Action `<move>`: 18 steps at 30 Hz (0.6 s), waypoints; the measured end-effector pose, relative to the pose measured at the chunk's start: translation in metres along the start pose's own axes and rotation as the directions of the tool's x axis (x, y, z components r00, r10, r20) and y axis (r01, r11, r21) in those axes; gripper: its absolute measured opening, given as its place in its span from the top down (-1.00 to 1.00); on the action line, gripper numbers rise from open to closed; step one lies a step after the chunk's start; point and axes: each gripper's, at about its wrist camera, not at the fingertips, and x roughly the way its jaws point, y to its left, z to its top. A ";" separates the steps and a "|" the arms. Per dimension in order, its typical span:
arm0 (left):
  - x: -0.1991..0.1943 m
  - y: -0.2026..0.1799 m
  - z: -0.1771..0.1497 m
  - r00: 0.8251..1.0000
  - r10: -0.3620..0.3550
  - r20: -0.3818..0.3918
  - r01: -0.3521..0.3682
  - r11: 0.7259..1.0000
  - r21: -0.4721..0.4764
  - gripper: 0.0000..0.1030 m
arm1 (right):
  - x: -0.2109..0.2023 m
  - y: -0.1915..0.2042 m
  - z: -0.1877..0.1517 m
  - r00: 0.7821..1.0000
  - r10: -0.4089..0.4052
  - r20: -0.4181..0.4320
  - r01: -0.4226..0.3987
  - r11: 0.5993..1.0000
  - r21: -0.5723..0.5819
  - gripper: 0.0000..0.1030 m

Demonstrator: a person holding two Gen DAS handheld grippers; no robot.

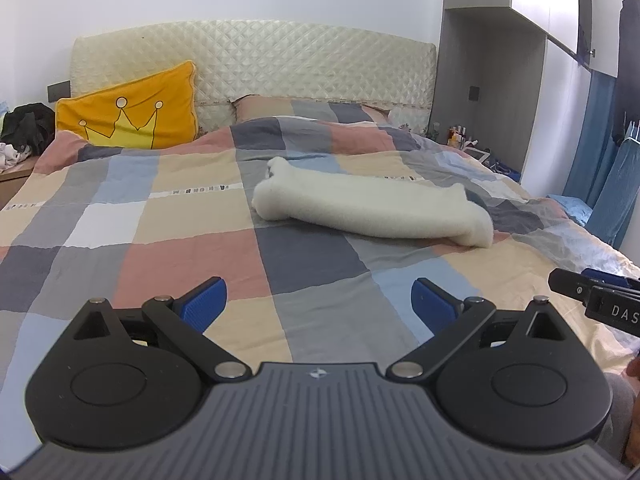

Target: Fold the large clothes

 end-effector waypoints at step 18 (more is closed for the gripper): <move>-0.002 0.008 -0.003 1.000 0.012 -0.005 -0.012 1.000 -0.005 -0.95 | 0.000 0.007 -0.003 0.999 -0.042 0.003 0.042 0.999 -0.027 -0.80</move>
